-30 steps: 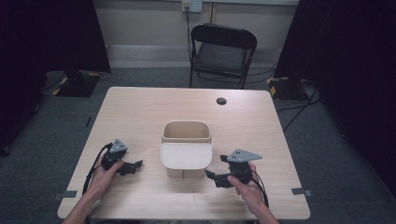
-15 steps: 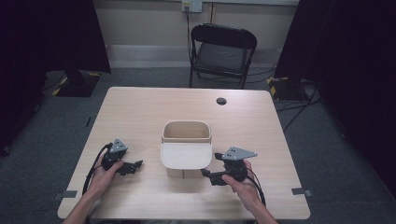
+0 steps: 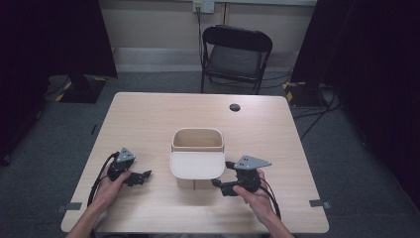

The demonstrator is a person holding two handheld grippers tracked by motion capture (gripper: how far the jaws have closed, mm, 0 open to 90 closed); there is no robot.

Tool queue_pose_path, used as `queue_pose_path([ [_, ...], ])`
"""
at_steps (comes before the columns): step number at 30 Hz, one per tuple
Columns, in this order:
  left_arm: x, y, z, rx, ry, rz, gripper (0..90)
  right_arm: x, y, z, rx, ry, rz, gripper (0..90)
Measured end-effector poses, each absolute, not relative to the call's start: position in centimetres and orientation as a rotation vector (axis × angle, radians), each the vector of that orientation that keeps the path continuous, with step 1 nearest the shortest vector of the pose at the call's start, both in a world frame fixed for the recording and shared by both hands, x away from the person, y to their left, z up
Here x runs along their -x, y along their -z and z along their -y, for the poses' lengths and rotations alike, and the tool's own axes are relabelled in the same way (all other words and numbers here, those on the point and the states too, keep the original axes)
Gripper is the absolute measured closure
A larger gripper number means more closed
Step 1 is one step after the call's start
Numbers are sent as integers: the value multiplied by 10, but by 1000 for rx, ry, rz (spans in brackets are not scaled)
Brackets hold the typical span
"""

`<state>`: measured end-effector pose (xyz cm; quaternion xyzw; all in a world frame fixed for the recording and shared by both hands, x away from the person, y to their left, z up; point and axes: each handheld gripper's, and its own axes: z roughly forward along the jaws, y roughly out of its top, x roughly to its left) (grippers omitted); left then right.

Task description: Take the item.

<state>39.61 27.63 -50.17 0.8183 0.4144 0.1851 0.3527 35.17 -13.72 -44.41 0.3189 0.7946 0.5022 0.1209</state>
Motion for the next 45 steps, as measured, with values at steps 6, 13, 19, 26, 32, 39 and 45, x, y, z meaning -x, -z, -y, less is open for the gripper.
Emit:
queue_pose_path([
  [6, -396, 502, -276, -2114, -476, -1077, 104, -352, 442, 136, -918, -1470, -2322, 197],
  [13, -396, 502, -276, -2117, -476, -1071, 104, -351, 440, 136, -908, -1470, -2320, 193],
  [19, -396, 502, -276, -2116, -473, -1072, 104, -350, 438, 134, -888, -1484, -2310, 195],
  [26, -396, 502, -276, -2115, -475, -1072, 104, -349, 437, 134, -887, -1490, -2304, 192],
  [32, -396, 502, -276, -2116, -478, -1072, 104, -350, 435, 133, -889, -1493, -2303, 175],
  [39, -396, 502, -276, -2113, -473, -1076, 104, -352, 434, 132, -890, -1489, -2297, 157],
  [45, -396, 502, -276, -2117, -477, -1072, 104, -354, 431, 131, -889, -1502, -2279, 149],
])
